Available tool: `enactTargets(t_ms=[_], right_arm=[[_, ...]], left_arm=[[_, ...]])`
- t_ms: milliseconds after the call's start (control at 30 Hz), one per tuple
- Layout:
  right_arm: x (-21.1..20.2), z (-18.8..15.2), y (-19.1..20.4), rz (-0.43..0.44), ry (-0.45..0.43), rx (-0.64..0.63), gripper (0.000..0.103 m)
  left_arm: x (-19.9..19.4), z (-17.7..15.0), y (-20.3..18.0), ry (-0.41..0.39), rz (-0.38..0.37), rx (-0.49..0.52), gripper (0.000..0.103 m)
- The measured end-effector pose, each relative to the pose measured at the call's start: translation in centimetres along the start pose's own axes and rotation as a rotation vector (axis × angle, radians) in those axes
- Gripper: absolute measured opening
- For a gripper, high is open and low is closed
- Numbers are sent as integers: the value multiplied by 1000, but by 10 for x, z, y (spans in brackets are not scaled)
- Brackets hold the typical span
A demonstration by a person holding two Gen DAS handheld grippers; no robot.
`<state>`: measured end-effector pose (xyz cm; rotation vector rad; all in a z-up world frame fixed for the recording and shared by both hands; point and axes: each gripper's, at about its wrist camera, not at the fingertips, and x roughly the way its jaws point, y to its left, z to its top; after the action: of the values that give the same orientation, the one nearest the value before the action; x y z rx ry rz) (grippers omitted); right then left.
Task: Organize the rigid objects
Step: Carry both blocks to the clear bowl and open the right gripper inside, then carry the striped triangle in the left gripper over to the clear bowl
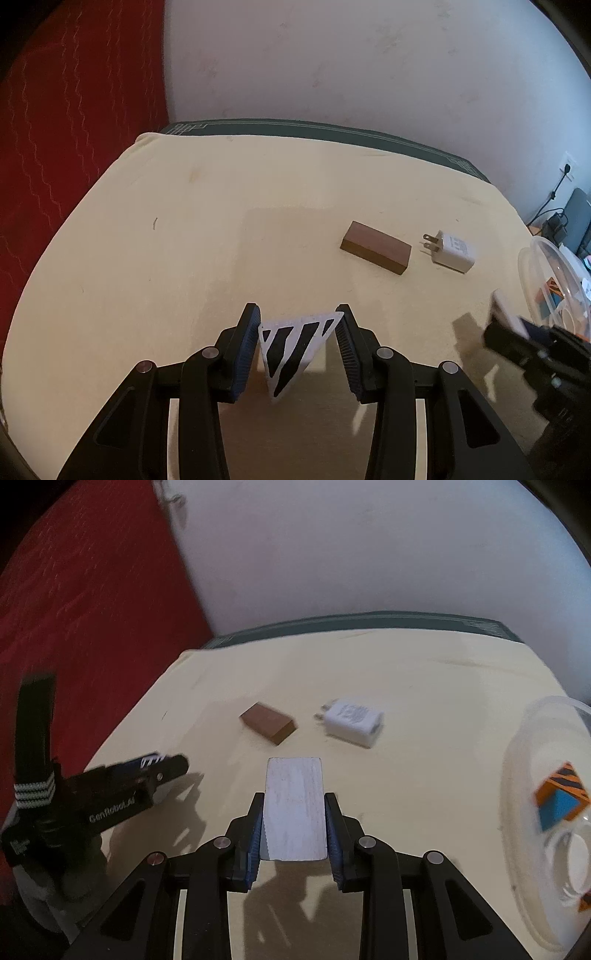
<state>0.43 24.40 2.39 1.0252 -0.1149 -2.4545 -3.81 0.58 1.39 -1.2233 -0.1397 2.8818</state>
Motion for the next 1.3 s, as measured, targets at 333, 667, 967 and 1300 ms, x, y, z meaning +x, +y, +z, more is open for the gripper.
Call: enactTargets(t_ms=[333, 667, 967, 1300], right_arm=[[-37, 1, -39, -83, -104, 137, 31], [-83, 2, -86, -210, -220, 249, 31], [-111, -5, -133, -409, -317, 374, 43], [-116, -13, -138, -524, -402, 402, 73]], left_arm=[[-9, -3, -18, -13, -11, 46, 43], [-15, -3, -40, -6, -34, 74, 41], [-25, -2, -66, -24, -58, 112, 38], [-28, -8, -71, -19, -67, 127, 42]])
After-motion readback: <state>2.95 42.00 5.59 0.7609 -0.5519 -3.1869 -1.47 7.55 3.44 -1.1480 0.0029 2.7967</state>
